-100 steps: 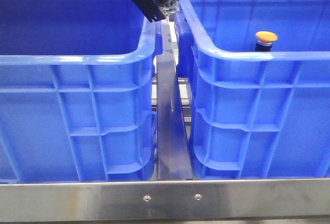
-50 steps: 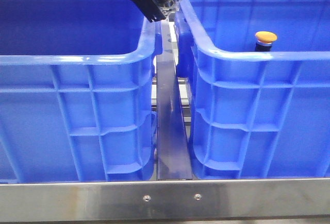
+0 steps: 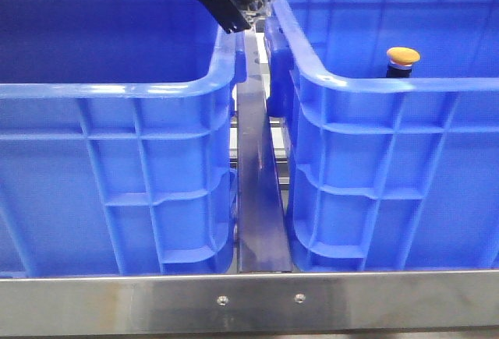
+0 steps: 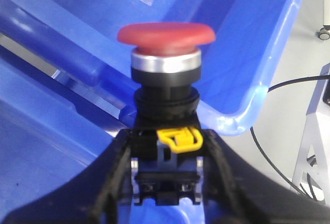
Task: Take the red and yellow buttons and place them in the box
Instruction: 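Grasp the red button with the right gripper and open the left gripper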
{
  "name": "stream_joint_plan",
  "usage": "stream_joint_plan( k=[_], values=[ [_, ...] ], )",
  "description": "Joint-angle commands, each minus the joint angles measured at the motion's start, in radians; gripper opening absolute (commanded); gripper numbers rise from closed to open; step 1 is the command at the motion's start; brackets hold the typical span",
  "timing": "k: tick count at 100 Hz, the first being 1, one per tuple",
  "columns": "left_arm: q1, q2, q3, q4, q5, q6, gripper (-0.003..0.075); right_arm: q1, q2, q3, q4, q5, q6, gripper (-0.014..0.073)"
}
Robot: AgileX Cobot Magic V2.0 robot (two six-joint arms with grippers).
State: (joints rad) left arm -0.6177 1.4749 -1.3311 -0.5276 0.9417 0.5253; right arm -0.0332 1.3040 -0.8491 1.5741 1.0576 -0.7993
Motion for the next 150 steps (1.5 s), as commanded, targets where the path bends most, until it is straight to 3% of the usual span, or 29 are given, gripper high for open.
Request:
stream_joint_plan(
  k=[1,57,88,95,112,122,132,144,150],
  values=[
    [-0.006,-0.035,-0.029,-0.045,-0.038,0.003,0.0071,0.025,0.006,-0.036,0.051,0.045,0.003,0.0556],
    [-0.006,-0.035,-0.029,-0.045,-0.038,0.003,0.0071,0.205,0.038,-0.037,0.048,-0.057,0.002,0.0556],
    [-0.006,-0.035,-0.029,-0.045,-0.038,0.003,0.0071,0.232,0.050,-0.074,0.055,-0.080,0.002,0.0549],
    [-0.006,-0.035,-0.029,-0.045,-0.038,0.003,0.0071,0.232,0.050,-0.074,0.055,-0.080,0.002,0.0486],
    [-0.006,-0.035,-0.029,-0.045,-0.029,0.003,0.0071,0.232,0.050,-0.074,0.055,-0.079,-0.007,0.0221],
    [-0.006,-0.035,-0.029,-0.045,-0.020,0.003,0.0080,0.232,0.050,-0.074,0.055,-0.079,-0.008,0.0158],
    [-0.006,-0.035,-0.029,-0.045,-0.009,0.003,0.0167,0.232,0.050,-0.074,0.055,-0.079,-0.008,0.0159],
    [-0.006,-0.035,-0.029,-0.045,0.000,0.003,0.0416,0.232,0.050,-0.074,0.055,-0.075,-0.008,0.0159],
    [-0.006,-0.035,-0.029,-0.045,0.005,0.003,0.0500,0.232,0.050,-0.074,0.055,-0.071,-0.008,0.0159]
  ],
)
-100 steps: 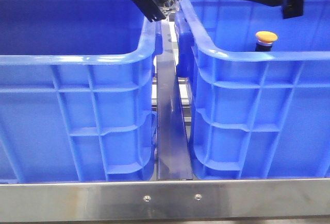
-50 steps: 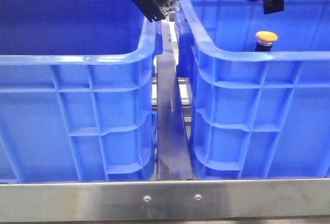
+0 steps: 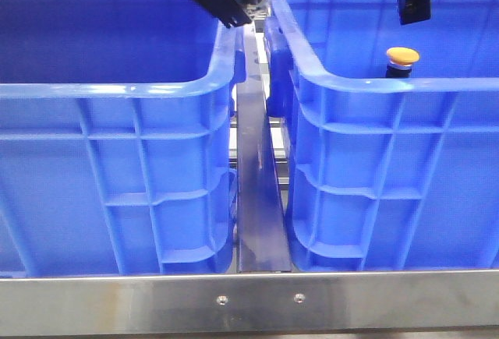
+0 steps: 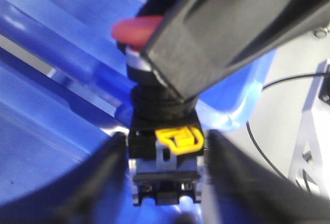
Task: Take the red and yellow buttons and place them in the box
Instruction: 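Grasp the red button with the right gripper and open the left gripper, then lower the red button into the bin beside the yellow one and release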
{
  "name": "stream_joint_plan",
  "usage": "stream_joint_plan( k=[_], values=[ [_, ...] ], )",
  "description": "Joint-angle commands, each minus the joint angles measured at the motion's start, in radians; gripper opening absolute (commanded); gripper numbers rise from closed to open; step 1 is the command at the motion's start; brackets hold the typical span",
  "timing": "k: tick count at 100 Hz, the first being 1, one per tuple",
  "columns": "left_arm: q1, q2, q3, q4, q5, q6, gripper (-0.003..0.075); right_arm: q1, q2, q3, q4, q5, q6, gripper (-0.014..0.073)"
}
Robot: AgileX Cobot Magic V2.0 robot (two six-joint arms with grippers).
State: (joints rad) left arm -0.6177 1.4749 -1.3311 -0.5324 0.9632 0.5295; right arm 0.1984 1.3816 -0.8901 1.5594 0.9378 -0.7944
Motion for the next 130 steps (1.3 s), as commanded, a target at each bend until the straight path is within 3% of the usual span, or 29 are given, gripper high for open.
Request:
stream_joint_plan(
  k=[1,16,40,58,70,100,130],
  values=[
    [-0.006,-0.035,-0.029,-0.040,-0.017,-0.001,0.0514,0.000,-0.028,-0.033,0.070,0.050,-0.013,0.0159],
    [-0.006,-0.035,-0.029,-0.040,-0.013,-0.001,0.0544,-0.031,-0.033,-0.048,0.068,0.073,-0.014,0.0159],
    [-0.006,-0.035,-0.029,-0.040,-0.006,-0.001,0.0544,-0.227,-0.033,-0.120,-0.076,0.153,-0.014,0.0159],
    [-0.006,-0.035,-0.029,-0.040,-0.006,-0.001,0.0544,-0.362,-0.033,-0.134,-0.171,0.112,-0.072,0.0159],
    [-0.006,-0.035,-0.029,-0.040,-0.006,-0.001,0.0544,-0.412,-0.033,-0.134,-0.213,-0.002,-0.161,0.0159],
    [-0.006,-0.035,-0.029,-0.040,-0.006,-0.001,0.0544,-0.410,-0.026,-0.133,-0.272,-0.304,-0.395,0.0159],
    [-0.006,-0.035,-0.029,-0.040,-0.006,-0.001,0.0544,-0.410,0.051,-0.133,-0.270,-0.528,-0.450,0.0159]
  ],
)
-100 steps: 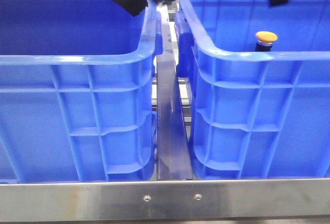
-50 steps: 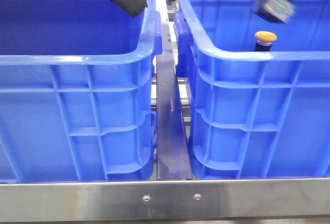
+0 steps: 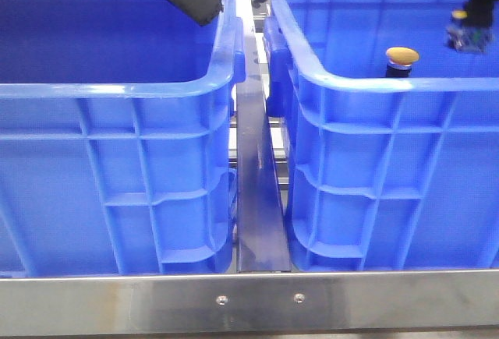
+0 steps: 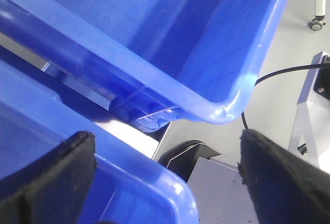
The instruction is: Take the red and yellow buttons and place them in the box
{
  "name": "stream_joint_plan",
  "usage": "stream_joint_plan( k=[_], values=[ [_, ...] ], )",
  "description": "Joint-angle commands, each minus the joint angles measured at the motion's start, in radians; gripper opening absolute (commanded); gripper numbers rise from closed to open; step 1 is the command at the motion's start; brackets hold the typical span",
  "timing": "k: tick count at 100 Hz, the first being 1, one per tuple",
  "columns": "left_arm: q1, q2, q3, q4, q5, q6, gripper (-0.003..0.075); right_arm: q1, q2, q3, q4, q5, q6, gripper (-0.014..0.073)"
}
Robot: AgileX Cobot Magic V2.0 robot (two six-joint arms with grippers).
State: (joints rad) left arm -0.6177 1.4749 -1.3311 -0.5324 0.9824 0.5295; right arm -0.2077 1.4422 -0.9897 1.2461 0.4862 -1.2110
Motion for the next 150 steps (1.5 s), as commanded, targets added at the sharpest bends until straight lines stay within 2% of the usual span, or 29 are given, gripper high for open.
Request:
stream_joint_plan(
  k=[1,25,51,87,97,116,123,150],
  values=[
    [-0.006,-0.035,-0.029,-0.040,-0.026,-0.001,0.0544,-0.004,-0.006,-0.033,0.043,-0.090,-0.036,0.0159],
    [-0.006,-0.035,-0.029,-0.044,-0.026,-0.001,0.0544,-0.004,0.091,-0.042,0.129,-0.227,-0.111,0.0159],
    [-0.006,-0.035,-0.029,-0.044,-0.026,-0.001,0.0544,-0.004,0.214,-0.119,0.213,-0.213,-0.208,0.0159],
    [-0.006,-0.035,-0.029,-0.044,-0.030,-0.001,0.0544,-0.004,0.302,-0.166,0.224,-0.218,-0.216,0.0169],
    [-0.006,-0.035,-0.029,-0.044,-0.030,-0.001,0.0544,-0.004,0.302,-0.166,0.224,-0.218,-0.216,0.0228],
    [-0.006,-0.035,-0.029,-0.044,-0.030,-0.001,0.0544,-0.004,0.302,-0.166,0.224,-0.209,-0.216,0.0465],
    [-0.006,-0.035,-0.029,-0.044,-0.030,-0.001,0.0544,-0.004,0.302,-0.166,0.224,-0.196,-0.216,0.0522],
    [-0.006,-0.035,-0.029,-0.044,-0.031,-0.001,0.0544,-0.004,0.294,-0.166,0.224,-0.182,-0.216,0.0538]
  ],
)
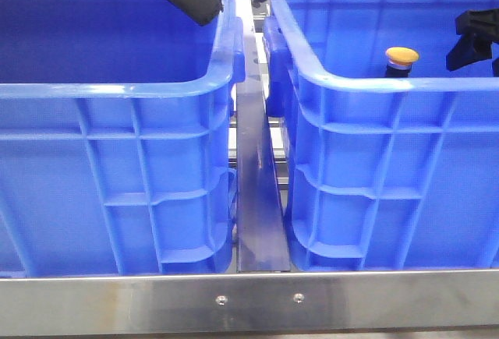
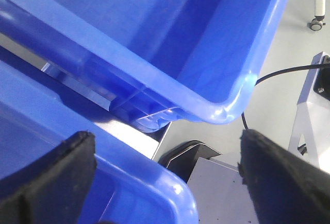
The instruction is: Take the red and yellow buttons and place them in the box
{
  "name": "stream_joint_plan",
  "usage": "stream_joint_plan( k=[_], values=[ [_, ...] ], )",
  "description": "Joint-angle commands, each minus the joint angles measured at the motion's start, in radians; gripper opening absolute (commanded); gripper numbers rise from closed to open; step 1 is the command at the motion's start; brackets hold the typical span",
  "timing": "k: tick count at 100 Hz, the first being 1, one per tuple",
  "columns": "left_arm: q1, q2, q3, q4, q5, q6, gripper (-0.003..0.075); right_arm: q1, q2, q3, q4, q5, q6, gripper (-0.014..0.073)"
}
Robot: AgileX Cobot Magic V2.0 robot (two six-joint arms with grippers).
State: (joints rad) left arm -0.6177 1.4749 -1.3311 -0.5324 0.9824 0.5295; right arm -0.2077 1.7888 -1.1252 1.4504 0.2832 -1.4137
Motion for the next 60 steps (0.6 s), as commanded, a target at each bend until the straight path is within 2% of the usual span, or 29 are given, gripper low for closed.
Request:
stream_joint_plan(
  k=[1,21,47,54,60],
  values=[
    [-0.006,-0.035,-0.029,-0.044,-0.031,-0.001,0.0544,-0.004,-0.056,-0.031,0.020,0.022,-0.013,0.0538],
    [-0.006,-0.035,-0.029,-0.044,-0.031,-0.001,0.0544,-0.004,-0.133,-0.001,0.012,0.016,-0.013,0.0538],
    [-0.006,-0.037,-0.029,-0.044,-0.041,-0.001,0.0542,-0.004,-0.325,0.109,0.000,0.022,-0.013,0.0534],
    [-0.006,-0.037,-0.029,-0.041,-0.056,-0.001,0.0524,-0.004,-0.381,0.148,0.000,0.026,-0.013,0.0507],
    [-0.004,-0.039,-0.029,-0.040,-0.072,-0.001,0.0496,-0.004,-0.426,0.179,0.000,0.026,-0.013,0.0451]
  ],
)
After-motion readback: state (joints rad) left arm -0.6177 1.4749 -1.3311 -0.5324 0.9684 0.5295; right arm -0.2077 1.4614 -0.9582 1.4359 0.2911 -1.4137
